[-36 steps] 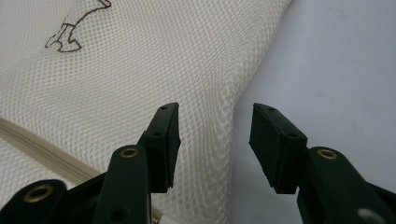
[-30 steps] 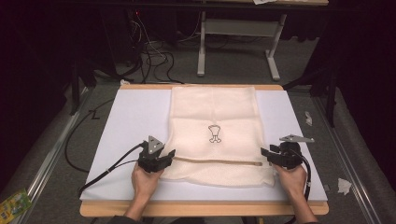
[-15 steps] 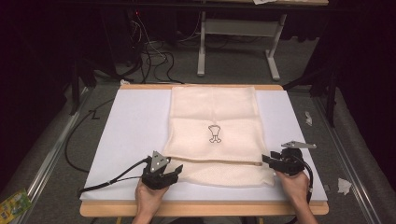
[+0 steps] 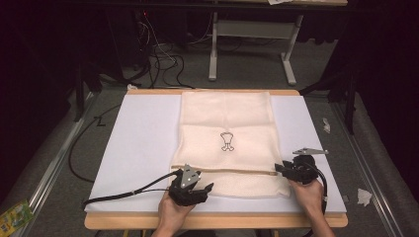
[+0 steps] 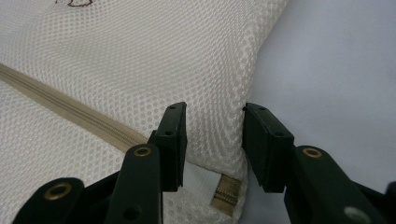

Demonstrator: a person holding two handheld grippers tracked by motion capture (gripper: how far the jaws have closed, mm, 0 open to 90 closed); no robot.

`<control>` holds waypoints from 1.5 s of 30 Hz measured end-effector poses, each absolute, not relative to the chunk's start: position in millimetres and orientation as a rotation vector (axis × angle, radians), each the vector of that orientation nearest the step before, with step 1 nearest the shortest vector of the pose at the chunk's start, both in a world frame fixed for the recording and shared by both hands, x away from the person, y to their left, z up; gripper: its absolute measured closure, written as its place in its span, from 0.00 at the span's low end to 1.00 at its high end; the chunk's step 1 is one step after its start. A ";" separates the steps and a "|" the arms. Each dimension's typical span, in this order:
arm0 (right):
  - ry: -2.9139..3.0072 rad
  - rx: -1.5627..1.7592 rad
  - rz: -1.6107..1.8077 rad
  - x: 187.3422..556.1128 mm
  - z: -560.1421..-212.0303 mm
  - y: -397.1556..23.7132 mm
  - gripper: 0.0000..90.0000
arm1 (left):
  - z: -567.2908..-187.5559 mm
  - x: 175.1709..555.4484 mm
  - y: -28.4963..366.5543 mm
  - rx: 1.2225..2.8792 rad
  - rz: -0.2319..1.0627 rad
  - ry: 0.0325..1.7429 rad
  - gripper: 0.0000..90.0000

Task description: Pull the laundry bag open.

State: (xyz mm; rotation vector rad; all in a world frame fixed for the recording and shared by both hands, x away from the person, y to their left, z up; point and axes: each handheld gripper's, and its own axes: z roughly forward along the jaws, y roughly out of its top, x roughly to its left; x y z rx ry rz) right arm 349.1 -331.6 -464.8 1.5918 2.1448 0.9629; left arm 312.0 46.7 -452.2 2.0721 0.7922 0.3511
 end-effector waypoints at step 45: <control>2.194 1.450 1.042 350.4 -441.3 -328.2 0.98 | -455.4 362.1 -113.8 2.094 0.089 0.702 0.55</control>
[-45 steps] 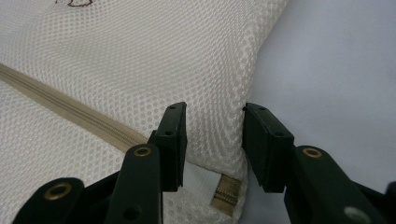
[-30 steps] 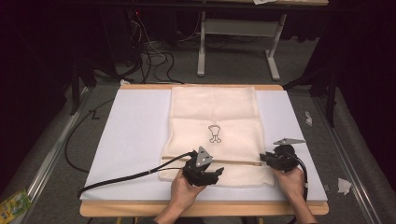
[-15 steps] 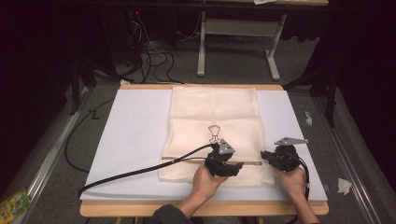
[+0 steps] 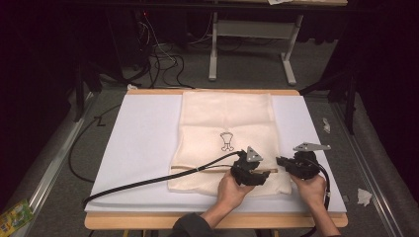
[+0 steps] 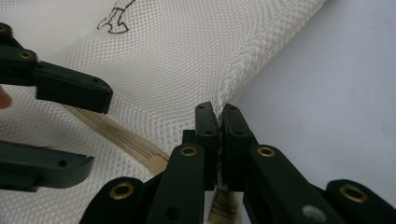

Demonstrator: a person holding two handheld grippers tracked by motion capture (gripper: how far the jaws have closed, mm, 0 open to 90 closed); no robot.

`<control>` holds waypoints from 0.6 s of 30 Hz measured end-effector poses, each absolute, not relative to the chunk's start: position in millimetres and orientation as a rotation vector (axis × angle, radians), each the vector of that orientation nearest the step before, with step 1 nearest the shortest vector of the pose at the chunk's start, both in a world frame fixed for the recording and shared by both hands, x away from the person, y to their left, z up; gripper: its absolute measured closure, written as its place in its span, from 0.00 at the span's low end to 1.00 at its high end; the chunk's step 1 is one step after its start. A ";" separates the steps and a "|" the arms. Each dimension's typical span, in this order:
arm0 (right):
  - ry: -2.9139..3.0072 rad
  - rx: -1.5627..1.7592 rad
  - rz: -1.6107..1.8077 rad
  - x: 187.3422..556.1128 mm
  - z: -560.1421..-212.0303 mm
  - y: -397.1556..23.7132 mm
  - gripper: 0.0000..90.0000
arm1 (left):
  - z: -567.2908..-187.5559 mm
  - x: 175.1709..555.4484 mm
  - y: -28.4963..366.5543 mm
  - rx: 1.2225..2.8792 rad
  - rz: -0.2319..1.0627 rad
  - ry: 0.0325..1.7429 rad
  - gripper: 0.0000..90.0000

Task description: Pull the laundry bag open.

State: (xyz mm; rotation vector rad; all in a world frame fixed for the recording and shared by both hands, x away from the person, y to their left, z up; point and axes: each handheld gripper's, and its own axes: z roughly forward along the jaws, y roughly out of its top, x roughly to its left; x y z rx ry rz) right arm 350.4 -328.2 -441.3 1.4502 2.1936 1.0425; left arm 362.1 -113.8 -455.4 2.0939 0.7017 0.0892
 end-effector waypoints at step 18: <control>2.192 1.442 1.089 350.2 -437.2 -324.4 0.98 | -468.7 360.7 -137.6 2.117 0.072 0.666 0.65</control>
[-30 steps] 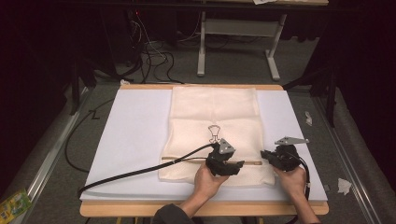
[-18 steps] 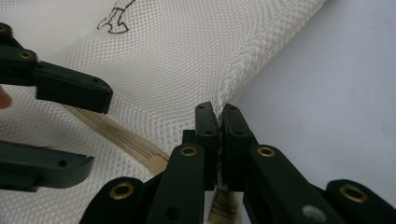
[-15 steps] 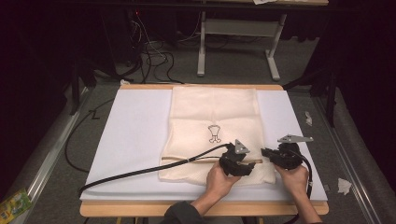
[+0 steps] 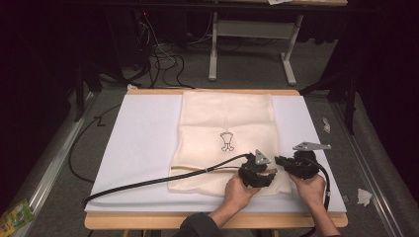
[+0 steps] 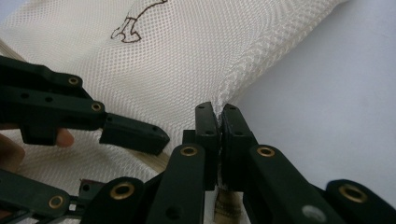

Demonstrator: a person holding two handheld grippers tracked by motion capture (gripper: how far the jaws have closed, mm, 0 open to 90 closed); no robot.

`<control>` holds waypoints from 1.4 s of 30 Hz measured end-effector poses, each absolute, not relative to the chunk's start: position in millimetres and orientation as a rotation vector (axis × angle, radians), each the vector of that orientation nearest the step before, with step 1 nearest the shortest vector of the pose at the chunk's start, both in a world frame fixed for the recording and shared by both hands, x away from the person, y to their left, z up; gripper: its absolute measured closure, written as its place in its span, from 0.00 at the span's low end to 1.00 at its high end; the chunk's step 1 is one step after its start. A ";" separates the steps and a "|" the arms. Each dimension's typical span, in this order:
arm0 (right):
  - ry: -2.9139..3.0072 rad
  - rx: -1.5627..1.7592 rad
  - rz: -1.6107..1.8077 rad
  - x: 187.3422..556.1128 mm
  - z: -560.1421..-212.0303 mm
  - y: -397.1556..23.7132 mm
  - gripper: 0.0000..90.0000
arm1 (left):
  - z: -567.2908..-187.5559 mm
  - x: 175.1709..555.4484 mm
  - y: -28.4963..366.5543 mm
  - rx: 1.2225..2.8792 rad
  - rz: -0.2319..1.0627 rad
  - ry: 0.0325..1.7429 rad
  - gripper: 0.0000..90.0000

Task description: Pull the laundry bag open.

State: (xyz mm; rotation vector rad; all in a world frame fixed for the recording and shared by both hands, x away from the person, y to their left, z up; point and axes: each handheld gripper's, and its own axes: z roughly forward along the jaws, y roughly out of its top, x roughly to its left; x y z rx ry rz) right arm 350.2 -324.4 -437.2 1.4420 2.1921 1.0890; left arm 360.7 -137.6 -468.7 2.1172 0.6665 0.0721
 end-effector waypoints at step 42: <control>2.178 1.460 1.126 350.1 -444.3 -329.5 0.98 | -472.3 367.9 -140.4 2.085 0.000 0.684 1.00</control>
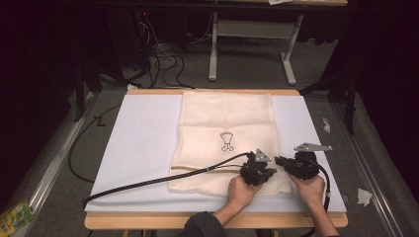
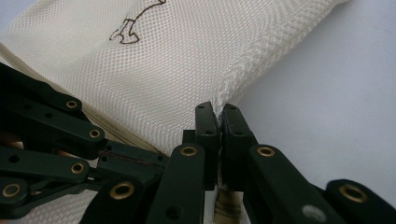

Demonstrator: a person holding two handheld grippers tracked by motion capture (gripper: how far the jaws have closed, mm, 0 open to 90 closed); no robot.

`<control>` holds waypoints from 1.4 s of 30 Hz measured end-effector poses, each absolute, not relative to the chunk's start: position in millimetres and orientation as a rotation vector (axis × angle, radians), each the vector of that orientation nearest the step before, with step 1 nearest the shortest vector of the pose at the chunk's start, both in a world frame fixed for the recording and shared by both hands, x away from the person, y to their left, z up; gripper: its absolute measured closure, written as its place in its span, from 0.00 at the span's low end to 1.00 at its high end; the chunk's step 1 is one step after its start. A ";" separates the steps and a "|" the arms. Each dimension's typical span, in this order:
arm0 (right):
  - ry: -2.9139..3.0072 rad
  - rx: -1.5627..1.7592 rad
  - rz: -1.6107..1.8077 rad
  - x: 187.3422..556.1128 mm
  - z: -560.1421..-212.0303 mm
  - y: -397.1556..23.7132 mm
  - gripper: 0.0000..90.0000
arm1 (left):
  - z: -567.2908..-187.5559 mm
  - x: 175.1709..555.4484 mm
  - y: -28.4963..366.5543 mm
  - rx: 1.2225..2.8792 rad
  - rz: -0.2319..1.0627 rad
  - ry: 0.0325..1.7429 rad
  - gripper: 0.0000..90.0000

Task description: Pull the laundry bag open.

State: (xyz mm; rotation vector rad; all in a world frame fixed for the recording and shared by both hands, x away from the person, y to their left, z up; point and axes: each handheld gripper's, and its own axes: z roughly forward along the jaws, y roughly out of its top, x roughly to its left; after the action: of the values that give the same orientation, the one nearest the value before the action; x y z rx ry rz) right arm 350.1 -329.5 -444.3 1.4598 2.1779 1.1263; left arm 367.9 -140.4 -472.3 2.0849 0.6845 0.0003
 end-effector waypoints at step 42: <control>2.165 1.435 1.171 350.2 -439.5 -328.6 0.98 | -471.0 375.0 -136.2 2.021 -0.121 0.665 0.86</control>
State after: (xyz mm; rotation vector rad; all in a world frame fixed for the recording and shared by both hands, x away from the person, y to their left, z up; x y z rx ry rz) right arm 350.2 -328.6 -439.5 1.4352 2.1650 1.1713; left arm 375.0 -136.2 -471.0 2.0207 0.6652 -0.1207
